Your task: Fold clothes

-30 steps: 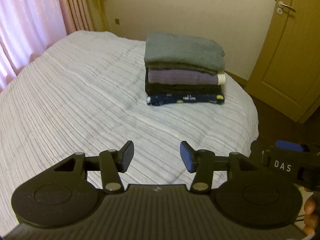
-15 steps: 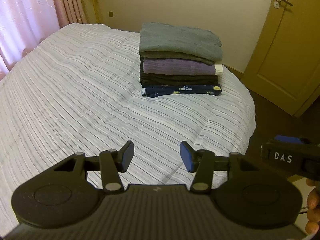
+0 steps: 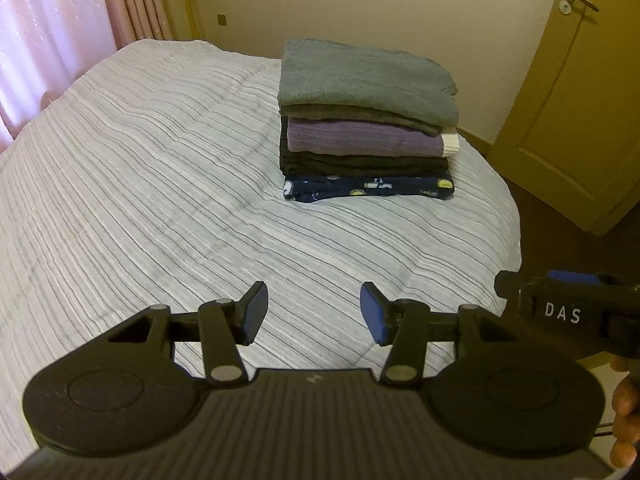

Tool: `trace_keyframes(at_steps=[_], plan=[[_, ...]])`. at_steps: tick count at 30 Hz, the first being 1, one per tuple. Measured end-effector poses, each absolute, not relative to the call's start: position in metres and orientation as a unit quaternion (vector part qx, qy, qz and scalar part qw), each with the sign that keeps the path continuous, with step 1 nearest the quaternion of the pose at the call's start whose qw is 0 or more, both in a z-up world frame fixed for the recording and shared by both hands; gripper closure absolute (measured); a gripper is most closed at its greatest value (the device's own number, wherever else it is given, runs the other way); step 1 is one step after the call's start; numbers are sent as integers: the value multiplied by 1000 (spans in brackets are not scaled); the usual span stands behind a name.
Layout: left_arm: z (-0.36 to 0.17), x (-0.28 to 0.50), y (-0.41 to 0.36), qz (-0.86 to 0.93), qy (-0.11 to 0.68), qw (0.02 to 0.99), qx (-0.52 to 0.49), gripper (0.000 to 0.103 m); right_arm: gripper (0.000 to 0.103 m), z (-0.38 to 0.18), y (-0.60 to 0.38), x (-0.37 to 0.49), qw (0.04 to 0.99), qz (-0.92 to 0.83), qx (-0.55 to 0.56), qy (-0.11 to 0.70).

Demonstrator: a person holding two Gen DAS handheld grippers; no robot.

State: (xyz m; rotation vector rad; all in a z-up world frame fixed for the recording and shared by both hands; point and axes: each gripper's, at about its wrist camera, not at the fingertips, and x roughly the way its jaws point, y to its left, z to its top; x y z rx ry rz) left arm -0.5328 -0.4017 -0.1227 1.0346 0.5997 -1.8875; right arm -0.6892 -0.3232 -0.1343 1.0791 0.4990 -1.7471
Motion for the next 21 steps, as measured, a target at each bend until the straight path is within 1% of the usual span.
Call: trace_keyframes(at_steps=[13,21], plan=[[-133,-567,-440,-758,244,439,417,55,48,-149,-359,-720,480,-712,461,223],[-129,-577,-447,-769,232,438,405,55,48,-148,-367,-730,475,-715,461,224]])
